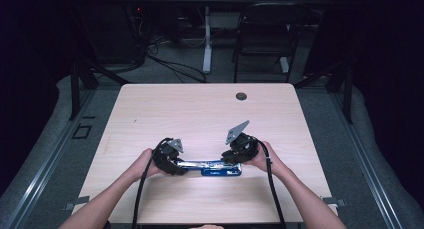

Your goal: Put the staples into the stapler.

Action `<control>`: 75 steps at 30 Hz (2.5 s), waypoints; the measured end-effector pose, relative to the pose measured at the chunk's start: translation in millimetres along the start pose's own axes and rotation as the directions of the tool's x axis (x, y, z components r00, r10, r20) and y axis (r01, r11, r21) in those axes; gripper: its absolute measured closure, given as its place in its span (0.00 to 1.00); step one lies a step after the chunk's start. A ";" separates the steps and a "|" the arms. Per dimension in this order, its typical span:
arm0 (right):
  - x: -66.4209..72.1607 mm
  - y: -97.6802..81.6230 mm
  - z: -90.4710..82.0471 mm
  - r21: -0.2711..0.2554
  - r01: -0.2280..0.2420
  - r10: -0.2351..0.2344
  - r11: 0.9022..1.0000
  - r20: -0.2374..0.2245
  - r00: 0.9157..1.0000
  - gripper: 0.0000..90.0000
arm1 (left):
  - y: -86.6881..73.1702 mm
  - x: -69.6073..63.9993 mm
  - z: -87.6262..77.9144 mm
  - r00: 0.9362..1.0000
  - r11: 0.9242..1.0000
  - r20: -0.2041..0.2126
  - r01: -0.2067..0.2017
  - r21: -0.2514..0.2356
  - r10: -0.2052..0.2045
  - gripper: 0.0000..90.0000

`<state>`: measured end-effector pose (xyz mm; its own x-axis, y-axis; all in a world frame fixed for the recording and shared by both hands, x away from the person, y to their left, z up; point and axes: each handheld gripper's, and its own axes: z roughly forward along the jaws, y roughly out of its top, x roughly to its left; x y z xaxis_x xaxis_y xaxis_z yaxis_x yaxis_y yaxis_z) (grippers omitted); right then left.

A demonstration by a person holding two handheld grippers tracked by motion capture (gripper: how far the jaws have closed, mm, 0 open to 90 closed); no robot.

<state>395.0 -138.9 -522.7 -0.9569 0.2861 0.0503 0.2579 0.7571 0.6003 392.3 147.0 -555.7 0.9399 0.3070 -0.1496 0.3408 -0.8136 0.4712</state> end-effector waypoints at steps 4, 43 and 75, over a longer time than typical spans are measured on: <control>0.2 -0.8 -0.8 -0.013 0.003 -0.004 1.000 -0.004 1.000 0.87 | 0.0 0.0 0.0 1.000 1.000 0.000 0.001 0.000 -0.001 0.67; -1.0 -5.5 -2.4 0.001 0.035 -0.035 0.999 -0.014 0.999 0.87 | 0.2 0.6 0.3 1.000 1.000 0.002 0.000 0.003 0.000 0.67; 1.8 -6.1 0.1 0.030 0.078 -0.077 0.997 -0.022 0.997 0.86 | 0.6 0.6 0.4 1.000 1.000 0.003 0.001 0.005 -0.001 0.67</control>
<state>391.7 -142.9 -526.4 -0.9765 0.2143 0.0212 0.1868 0.7944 0.5780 393.1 146.6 -555.8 0.9397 0.3059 -0.1528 0.3415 -0.8158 0.4667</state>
